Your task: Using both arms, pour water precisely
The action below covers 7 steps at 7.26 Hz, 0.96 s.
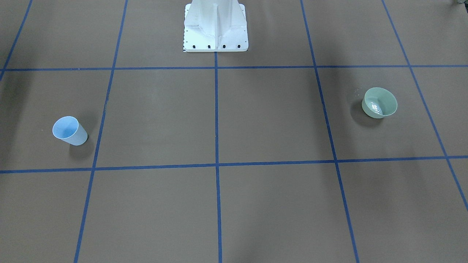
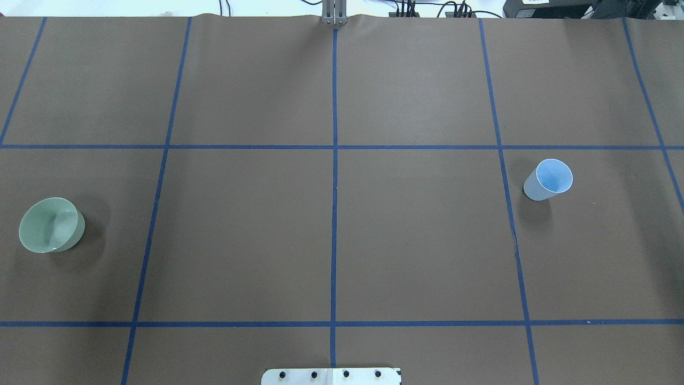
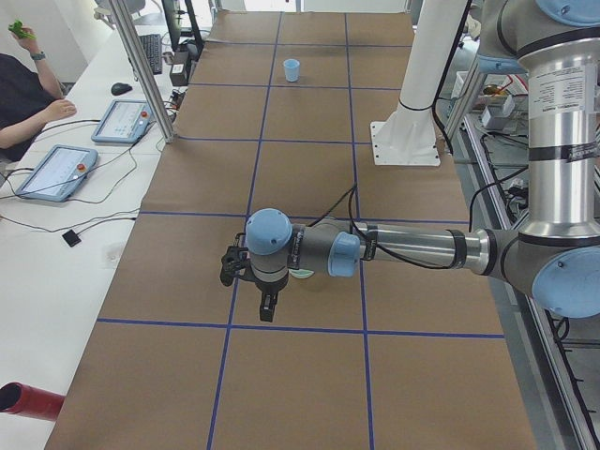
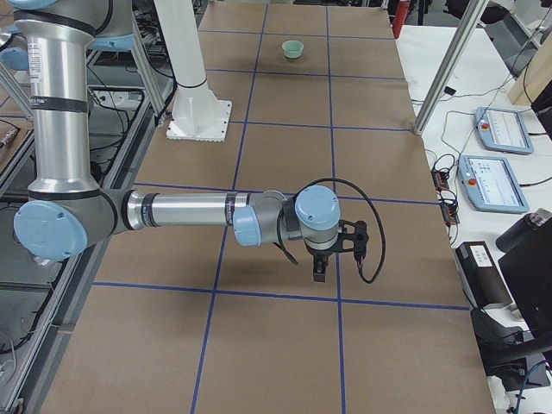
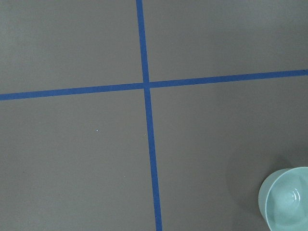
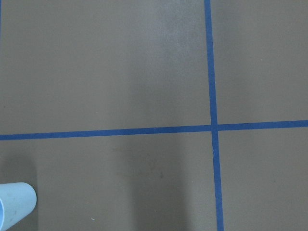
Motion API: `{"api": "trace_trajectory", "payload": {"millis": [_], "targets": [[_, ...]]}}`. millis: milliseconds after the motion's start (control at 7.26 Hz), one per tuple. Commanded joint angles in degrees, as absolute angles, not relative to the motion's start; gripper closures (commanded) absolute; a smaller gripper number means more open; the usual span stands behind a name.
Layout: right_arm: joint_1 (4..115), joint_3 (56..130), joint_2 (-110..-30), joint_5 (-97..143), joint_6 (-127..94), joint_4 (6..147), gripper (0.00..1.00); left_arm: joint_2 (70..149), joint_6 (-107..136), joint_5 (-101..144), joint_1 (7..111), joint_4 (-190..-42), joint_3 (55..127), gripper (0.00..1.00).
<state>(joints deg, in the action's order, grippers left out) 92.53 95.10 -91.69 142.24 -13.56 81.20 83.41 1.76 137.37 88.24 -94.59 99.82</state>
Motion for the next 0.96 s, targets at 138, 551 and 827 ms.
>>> {"api": "trace_trajectory", "payload": {"millis": [138,551,827], "targets": [[92.3,95.2,-91.8,141.6,-13.5,81.2,0.00,83.3,1.7,137.3,88.2,-94.3,99.2,0.00],[92.3,95.1,-91.8,141.2,-13.5,81.2,0.00,81.1,1.6,137.2,88.4,-94.7,98.1,0.00],[92.3,95.1,-91.9,141.2,-13.5,81.2,0.00,81.2,3.2,137.1,88.3,-94.5,100.8,0.00]]}}
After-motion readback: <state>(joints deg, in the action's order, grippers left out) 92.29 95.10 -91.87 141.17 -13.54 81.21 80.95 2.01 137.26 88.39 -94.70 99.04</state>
